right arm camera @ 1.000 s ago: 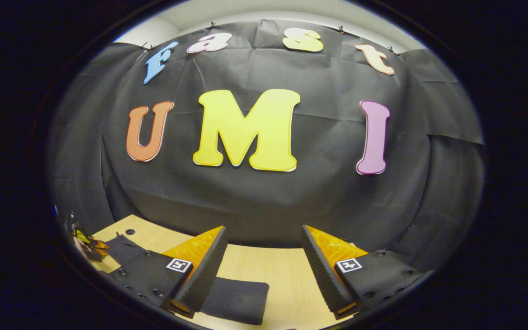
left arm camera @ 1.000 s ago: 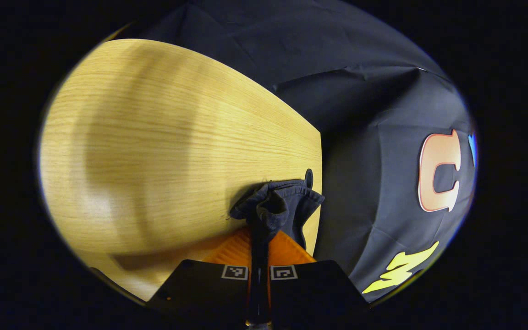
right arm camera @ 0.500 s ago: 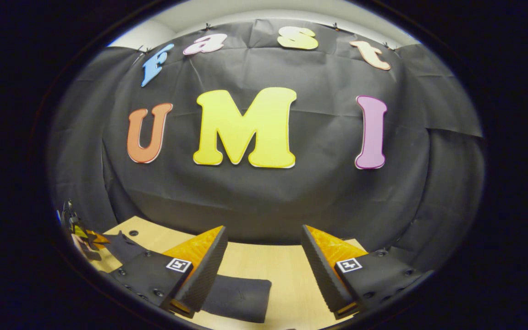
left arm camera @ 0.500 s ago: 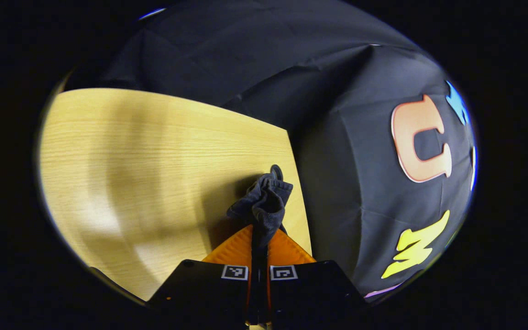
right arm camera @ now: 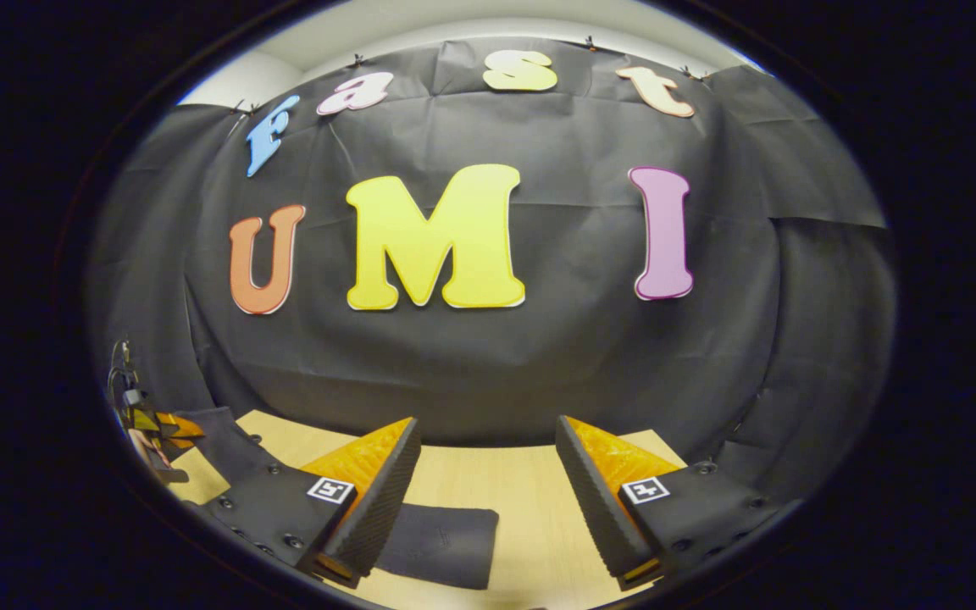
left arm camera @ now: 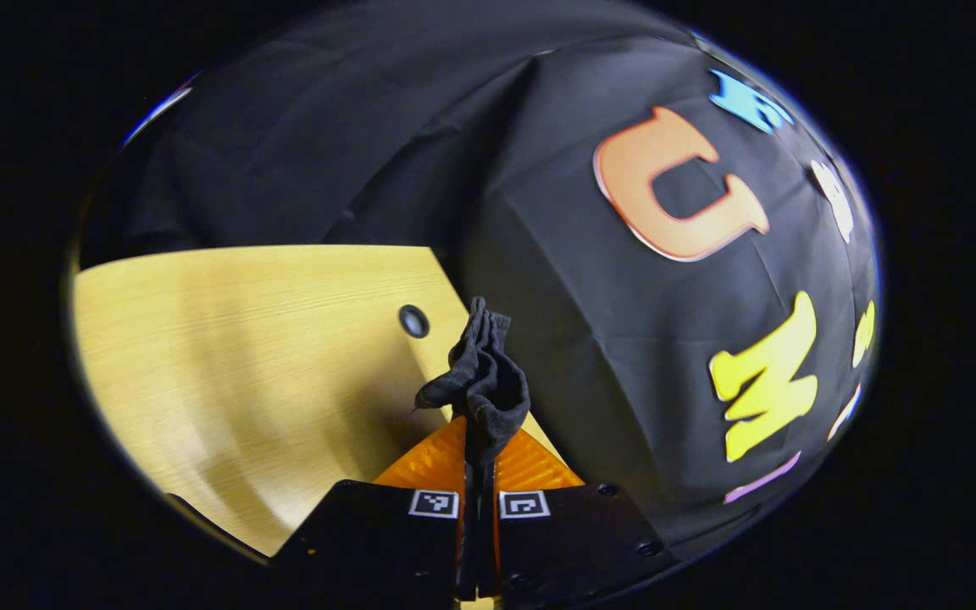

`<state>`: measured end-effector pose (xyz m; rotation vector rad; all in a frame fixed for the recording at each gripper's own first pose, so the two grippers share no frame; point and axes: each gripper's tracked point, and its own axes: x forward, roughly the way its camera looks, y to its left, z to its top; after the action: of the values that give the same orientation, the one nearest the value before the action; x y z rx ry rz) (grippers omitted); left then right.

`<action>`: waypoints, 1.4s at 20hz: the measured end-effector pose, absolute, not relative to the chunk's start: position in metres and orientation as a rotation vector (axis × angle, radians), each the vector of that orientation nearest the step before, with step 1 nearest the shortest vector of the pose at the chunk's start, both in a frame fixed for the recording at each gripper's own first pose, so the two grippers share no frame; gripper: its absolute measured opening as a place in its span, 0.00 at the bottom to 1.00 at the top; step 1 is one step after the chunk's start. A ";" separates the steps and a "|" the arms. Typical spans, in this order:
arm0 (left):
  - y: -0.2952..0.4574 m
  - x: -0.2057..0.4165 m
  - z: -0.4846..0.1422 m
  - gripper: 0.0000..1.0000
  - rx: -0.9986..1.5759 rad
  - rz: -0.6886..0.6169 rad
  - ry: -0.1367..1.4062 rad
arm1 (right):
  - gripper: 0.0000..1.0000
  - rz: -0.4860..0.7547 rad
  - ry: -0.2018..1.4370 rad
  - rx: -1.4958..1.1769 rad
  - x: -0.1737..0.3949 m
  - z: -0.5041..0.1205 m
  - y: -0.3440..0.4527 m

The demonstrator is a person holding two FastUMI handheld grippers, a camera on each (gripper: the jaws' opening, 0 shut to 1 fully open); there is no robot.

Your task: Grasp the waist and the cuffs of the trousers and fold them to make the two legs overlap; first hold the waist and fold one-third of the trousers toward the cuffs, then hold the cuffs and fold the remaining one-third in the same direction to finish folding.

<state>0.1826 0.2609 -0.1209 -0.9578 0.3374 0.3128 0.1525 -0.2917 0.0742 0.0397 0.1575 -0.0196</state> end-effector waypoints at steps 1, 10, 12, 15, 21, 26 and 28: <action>0.248 0.184 -0.110 0.04 -0.921 0.278 0.334 | 0.99 -0.023 0.158 0.042 0.148 0.073 -0.296; 0.080 0.218 -0.050 0.03 -0.580 -0.041 0.336 | 0.99 -0.048 0.159 0.044 0.132 0.074 -0.330; 0.035 0.215 -0.052 0.04 -0.480 -0.114 0.353 | 0.99 -0.052 0.156 0.037 0.129 0.075 -0.337; -0.013 0.233 -0.084 0.03 -0.339 -0.210 0.416 | 0.99 -0.060 0.157 0.031 0.126 0.076 -0.346; -0.080 0.245 -0.165 0.04 -0.067 -0.356 0.606 | 0.99 -0.076 0.176 0.023 0.126 0.068 -0.360; -0.088 0.249 -0.219 0.04 0.042 -0.383 0.710 | 0.99 -0.086 0.194 0.033 0.129 0.060 -0.367; -0.085 0.250 -0.227 0.04 0.039 -0.377 0.770 | 0.99 -0.085 0.208 0.043 0.130 0.054 -0.367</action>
<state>0.2504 -0.0847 -0.2267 0.0386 0.7703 -0.3765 0.1297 -0.3667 0.0539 0.0433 0.2077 -0.0852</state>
